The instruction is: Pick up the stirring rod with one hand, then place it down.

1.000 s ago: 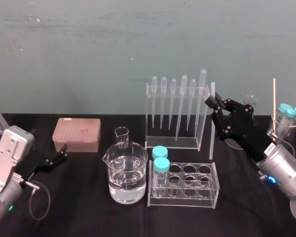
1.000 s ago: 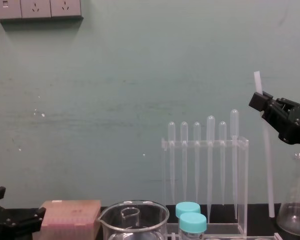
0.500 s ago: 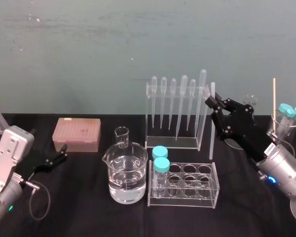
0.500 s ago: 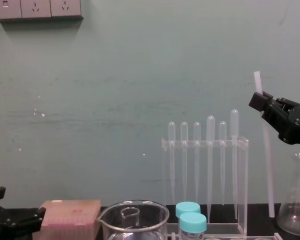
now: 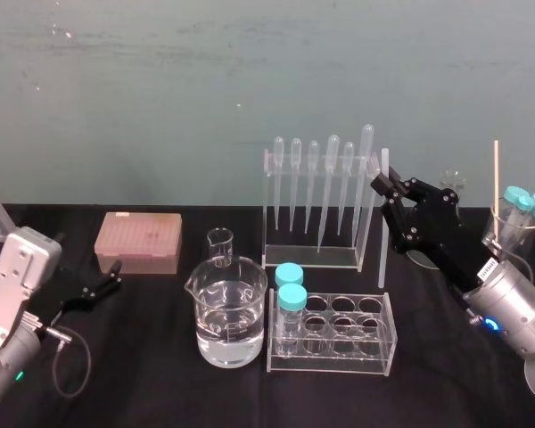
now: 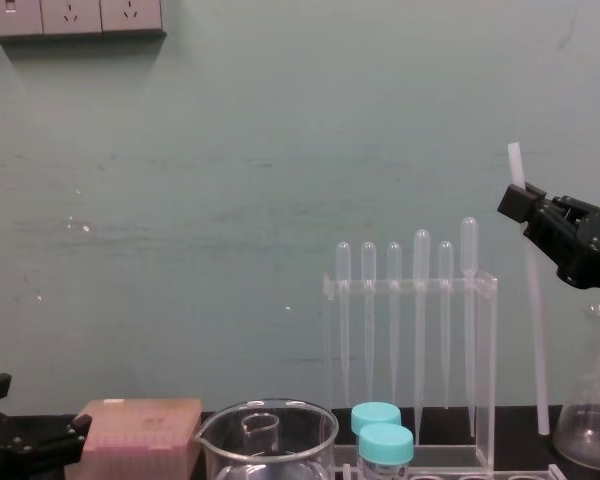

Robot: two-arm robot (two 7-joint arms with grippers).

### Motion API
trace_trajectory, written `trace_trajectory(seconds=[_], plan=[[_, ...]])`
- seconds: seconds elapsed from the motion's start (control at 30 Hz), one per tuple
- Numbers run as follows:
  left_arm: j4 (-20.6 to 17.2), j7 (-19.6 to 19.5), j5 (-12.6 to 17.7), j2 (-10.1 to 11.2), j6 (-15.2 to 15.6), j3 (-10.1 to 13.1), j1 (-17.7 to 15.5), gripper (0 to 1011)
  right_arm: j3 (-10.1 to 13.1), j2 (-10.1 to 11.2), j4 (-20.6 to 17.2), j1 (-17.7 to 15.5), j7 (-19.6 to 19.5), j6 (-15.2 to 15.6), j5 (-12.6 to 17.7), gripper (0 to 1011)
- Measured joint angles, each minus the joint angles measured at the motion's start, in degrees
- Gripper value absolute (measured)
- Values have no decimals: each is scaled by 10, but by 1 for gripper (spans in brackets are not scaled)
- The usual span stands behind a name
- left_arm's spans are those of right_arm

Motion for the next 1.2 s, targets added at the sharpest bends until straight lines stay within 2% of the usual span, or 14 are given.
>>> trace_trajectory(seconds=[1.2], plan=[[0, 0, 0, 0, 0, 0, 0, 1000, 0, 0, 0, 0, 0, 0, 0, 66]])
